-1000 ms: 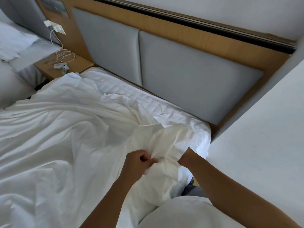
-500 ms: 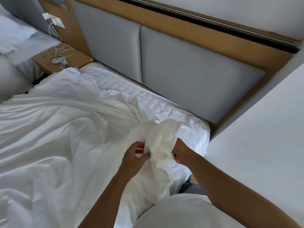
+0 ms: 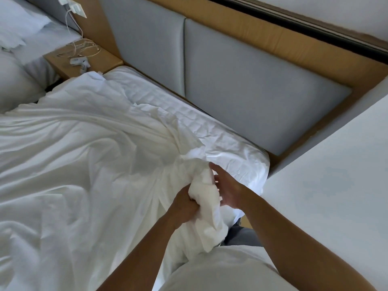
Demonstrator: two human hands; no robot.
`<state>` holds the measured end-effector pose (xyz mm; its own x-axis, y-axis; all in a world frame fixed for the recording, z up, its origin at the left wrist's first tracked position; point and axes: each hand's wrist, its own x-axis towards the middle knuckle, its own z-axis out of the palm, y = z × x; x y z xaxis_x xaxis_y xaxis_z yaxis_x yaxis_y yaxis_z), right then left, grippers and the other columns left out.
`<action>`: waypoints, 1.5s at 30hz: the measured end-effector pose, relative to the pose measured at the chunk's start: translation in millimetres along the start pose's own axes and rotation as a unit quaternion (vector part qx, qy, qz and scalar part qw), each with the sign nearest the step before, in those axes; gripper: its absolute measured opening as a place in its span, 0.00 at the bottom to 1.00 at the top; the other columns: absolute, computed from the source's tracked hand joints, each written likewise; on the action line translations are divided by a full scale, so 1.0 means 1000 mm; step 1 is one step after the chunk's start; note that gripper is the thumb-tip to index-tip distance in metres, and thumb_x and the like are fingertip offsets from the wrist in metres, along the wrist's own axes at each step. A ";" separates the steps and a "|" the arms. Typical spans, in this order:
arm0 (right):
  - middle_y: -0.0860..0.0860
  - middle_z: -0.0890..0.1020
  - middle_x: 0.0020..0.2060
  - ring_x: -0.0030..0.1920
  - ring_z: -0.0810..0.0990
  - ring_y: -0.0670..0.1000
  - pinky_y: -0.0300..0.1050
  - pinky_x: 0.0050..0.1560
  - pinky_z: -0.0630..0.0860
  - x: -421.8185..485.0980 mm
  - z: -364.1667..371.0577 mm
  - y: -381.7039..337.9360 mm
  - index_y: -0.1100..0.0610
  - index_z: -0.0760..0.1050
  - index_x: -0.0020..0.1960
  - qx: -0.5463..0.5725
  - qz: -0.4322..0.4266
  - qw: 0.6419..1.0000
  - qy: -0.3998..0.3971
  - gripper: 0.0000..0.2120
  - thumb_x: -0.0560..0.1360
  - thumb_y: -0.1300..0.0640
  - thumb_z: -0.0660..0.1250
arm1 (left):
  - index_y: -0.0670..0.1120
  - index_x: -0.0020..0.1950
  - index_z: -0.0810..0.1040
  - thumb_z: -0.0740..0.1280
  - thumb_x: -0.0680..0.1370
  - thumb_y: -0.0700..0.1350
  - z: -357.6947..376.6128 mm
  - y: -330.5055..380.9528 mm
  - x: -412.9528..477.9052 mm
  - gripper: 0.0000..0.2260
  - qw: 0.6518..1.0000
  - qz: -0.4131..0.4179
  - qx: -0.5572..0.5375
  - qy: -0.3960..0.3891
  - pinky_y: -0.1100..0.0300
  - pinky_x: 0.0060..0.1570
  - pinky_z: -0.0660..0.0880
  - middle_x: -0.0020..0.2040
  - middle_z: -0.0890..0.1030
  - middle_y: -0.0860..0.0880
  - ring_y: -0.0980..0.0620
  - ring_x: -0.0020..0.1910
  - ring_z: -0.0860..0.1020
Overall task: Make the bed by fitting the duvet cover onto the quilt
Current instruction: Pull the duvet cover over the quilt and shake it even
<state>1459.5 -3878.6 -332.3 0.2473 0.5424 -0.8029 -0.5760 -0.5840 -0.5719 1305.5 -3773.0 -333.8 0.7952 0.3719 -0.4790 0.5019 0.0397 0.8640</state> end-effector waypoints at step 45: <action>0.50 0.74 0.43 0.56 0.79 0.59 0.49 0.48 0.74 0.158 -0.134 0.045 0.51 0.72 0.65 -0.471 0.071 0.851 0.219 0.22 0.74 0.44 0.66 | 0.52 0.66 0.74 0.74 0.69 0.57 -0.092 -0.139 0.017 0.27 0.745 -0.412 0.517 -0.084 0.52 0.59 0.75 0.65 0.76 0.50 0.47 0.64 0.77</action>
<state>1577.3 -3899.8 -507.3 0.6139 0.2694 -0.7420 0.2052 -0.9621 -0.1795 1218.4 -3687.2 -447.7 0.0593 0.4911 -0.8691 0.7678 -0.5789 -0.2747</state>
